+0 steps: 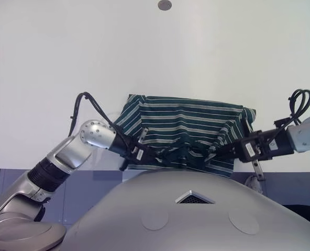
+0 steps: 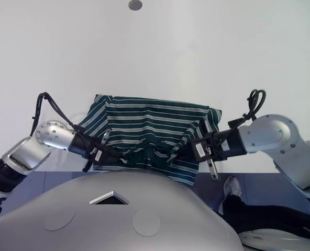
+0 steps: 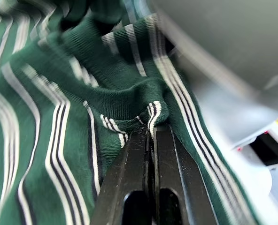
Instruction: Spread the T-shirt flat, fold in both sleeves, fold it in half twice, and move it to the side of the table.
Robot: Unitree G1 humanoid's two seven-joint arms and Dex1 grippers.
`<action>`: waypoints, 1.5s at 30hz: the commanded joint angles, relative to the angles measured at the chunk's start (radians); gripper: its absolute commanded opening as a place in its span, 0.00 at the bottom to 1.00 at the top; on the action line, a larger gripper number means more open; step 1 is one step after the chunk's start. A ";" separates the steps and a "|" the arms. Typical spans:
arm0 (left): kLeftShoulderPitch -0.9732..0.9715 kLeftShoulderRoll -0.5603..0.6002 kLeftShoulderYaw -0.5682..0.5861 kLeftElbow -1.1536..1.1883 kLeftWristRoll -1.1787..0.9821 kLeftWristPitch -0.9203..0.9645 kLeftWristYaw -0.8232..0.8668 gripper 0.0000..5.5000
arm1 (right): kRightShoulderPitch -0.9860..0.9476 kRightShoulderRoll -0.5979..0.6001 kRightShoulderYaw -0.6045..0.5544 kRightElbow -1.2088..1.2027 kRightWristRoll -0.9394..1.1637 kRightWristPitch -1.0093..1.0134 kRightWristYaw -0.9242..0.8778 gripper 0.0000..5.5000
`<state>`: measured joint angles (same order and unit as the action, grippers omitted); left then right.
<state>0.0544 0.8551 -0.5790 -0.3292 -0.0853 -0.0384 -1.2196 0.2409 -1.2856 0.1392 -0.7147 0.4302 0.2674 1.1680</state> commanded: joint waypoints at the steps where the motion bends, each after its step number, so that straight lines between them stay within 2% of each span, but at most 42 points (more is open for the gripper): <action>1: -0.045 0.166 0.189 -0.172 -0.148 0.140 -0.072 0.00 | -0.070 -0.017 -0.095 0.141 -0.002 -0.014 0.064 0.00; 3: -0.087 0.208 0.268 -0.241 -0.221 0.202 -0.095 0.00 | -0.036 -0.011 -0.139 0.206 -0.027 -0.059 0.089 0.00; 5: -0.184 0.181 0.323 -0.244 -0.273 0.259 -0.079 0.00 | -0.040 0.009 -0.164 0.287 -0.049 -0.112 0.106 0.00; 8: -0.383 0.041 0.310 -0.100 -0.269 0.294 -0.035 0.00 | -0.105 0.041 -0.168 0.371 -0.065 -0.156 0.121 0.00; 11: -0.512 -0.087 0.274 0.098 -0.201 0.248 0.006 0.00 | -0.220 0.062 -0.154 0.469 -0.087 -0.187 0.145 0.00; 15: -0.624 -0.241 0.231 0.334 -0.042 0.126 0.143 0.00 | -0.463 0.128 -0.067 0.665 -0.201 -0.273 0.180 0.00; 20: -0.749 -0.373 0.192 0.598 0.132 -0.002 0.290 0.00 | -0.747 0.267 0.080 0.964 -0.442 -0.471 0.144 0.00; 23: -0.848 -0.464 0.153 0.869 0.265 -0.111 0.447 0.00 | -0.928 0.400 0.191 1.227 -0.667 -0.624 -0.025 0.00; 25: -0.932 -0.533 0.127 1.098 0.359 -0.157 0.605 0.00 | -1.042 0.506 0.274 1.431 -0.842 -0.686 -0.248 0.00; 28: -1.035 -0.622 0.102 1.383 0.453 -0.178 0.804 0.00 | -1.133 0.623 0.368 1.641 -1.011 -0.710 -0.484 0.00; 31: -1.084 -0.672 0.092 1.541 0.510 -0.166 0.953 0.00 | -1.183 0.706 0.419 1.784 -1.101 -0.698 -0.662 0.00; 38: -1.091 -0.668 0.085 1.655 0.589 -0.139 1.059 0.00 | -1.255 0.821 0.457 1.953 -1.185 -0.664 -0.965 0.00; 43: -1.088 -0.662 0.116 1.666 0.591 -0.132 1.092 0.00 | -1.274 0.878 0.468 1.999 -1.201 -0.636 -1.047 0.00; 45: -1.095 -0.665 0.130 1.665 0.589 -0.134 1.118 0.08 | -1.279 0.891 0.467 2.011 -1.200 -0.617 -1.060 0.09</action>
<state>-1.0215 0.1877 -0.4645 1.3319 0.5035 -0.1796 -0.1232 -0.9946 -0.4059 0.6037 1.2829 -0.7679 -0.3693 0.1196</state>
